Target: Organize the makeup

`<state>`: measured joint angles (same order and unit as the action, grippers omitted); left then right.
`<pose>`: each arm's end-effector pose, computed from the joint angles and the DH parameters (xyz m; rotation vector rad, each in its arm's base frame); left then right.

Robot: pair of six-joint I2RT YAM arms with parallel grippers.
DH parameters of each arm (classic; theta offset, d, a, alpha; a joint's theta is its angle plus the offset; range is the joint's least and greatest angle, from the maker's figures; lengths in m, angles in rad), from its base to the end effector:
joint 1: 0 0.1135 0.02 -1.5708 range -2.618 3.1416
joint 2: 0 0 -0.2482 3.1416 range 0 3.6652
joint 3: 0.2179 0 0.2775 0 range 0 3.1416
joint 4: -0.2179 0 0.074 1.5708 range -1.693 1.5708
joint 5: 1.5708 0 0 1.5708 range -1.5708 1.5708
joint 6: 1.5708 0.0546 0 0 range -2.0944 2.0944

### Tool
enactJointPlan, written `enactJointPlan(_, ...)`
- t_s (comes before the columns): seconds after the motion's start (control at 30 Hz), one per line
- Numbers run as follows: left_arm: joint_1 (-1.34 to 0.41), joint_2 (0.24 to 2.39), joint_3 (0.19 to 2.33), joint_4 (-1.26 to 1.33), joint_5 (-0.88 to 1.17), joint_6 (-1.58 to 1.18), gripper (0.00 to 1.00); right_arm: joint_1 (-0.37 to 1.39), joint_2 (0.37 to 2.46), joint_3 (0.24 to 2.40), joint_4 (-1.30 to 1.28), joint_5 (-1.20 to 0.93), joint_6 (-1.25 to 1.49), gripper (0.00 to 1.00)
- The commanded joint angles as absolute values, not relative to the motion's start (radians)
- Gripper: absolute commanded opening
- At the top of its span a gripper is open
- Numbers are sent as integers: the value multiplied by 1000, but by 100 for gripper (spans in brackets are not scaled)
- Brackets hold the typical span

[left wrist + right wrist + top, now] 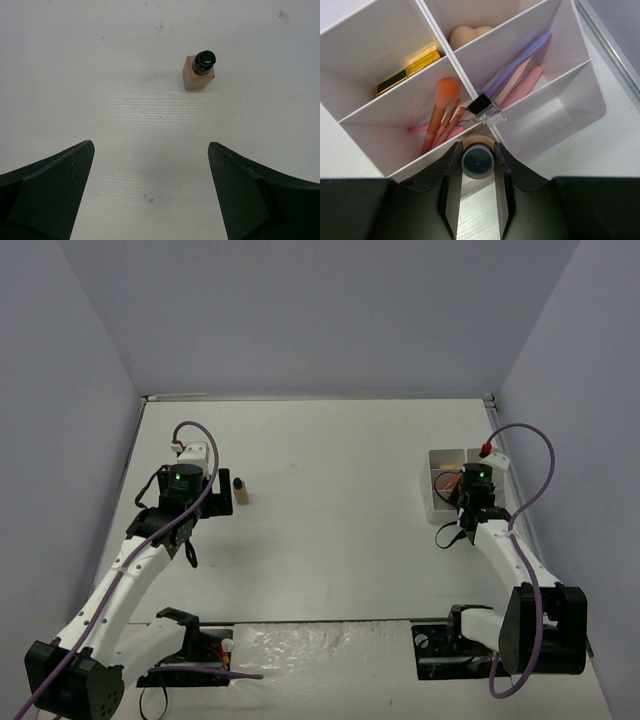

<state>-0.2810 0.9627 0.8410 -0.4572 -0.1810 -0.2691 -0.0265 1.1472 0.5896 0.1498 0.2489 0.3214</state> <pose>0.2538 -0.0630 0.2740 -0.0923 2.1398 -0.1275 0.2957 -0.0213 0.1970 0.4977 1.9016 -0.0532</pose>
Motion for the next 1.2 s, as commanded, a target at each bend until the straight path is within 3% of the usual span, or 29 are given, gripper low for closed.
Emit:
enactJointPlan(0.0, -275, 954, 864, -396, -195, -259, 97, -30, 1186, 603, 252, 288, 323, 0)
enactJointPlan(0.2, -275, 956, 864, -394, -196, -256, 97, -29, 1207, 598, 256, 295, 321, 4)
enactJointPlan(0.4, -275, 956, 865, -395, -195, -255, 97, -31, 1203, 582, 256, 300, 321, 30)
enactJointPlan(0.53, -275, 957, 865, -396, -196, -253, 97, -31, 1203, 573, 252, 308, 327, 38)
enactJointPlan(1.0, -275, 973, 865, -399, -187, -264, 97, -26, 1091, 652, 161, 264, 321, 52)
enactJointPlan(1.17, -275, 1027, 892, -407, -150, -296, 97, -22, 1007, 767, 57, 168, 309, 63)
